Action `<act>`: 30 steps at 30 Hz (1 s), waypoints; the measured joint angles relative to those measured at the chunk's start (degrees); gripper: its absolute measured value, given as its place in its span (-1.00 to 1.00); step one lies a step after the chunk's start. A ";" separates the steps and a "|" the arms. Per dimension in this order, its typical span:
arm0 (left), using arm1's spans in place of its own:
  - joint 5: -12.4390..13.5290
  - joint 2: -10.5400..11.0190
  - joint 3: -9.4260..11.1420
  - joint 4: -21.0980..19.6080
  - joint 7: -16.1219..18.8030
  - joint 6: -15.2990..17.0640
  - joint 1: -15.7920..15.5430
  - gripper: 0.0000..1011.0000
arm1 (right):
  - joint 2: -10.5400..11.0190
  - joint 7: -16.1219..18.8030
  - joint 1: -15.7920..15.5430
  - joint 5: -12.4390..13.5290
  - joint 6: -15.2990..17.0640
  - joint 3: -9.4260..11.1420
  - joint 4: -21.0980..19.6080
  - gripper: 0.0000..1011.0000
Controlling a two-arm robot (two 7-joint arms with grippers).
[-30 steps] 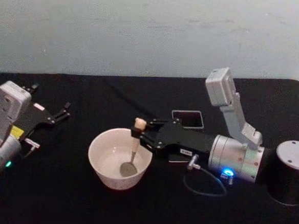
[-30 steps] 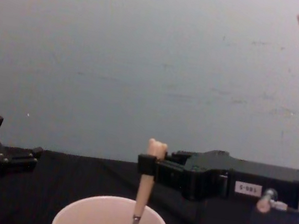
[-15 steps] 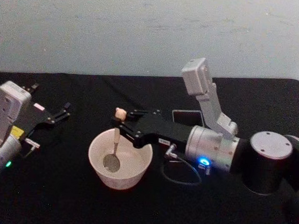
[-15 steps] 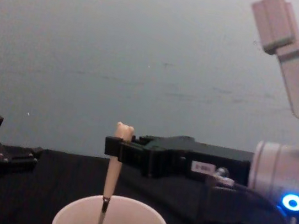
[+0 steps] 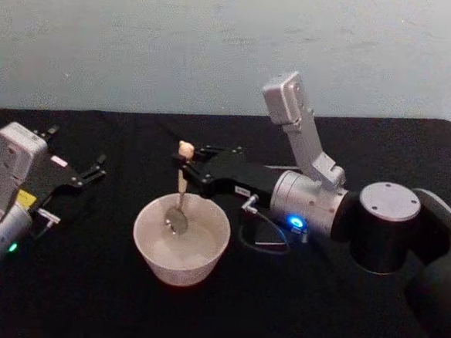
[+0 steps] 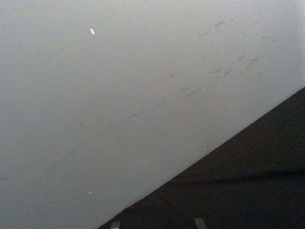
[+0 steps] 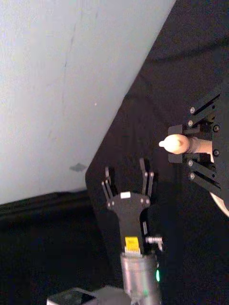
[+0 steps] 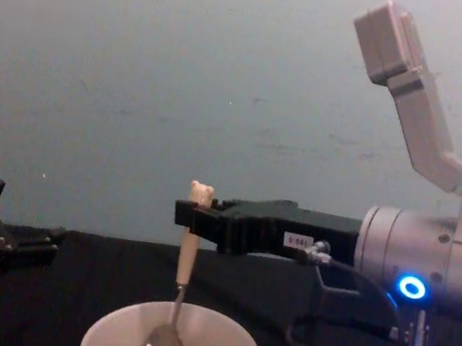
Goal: Pick up the stirring spoon with one hand, stir inside the cup, then place it back in its original position.
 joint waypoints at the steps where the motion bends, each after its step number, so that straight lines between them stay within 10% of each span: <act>1: 0.00 0.00 0.00 0.00 0.00 0.00 0.00 0.98 | 0.01 -0.03 0.01 -0.14 -0.04 0.15 0.10 -0.58; 30: 0.00 0.00 0.00 0.00 0.00 0.00 0.00 0.98 | 6.80 5.27 -5.00 1.20 1.68 0.45 -8.29 -0.58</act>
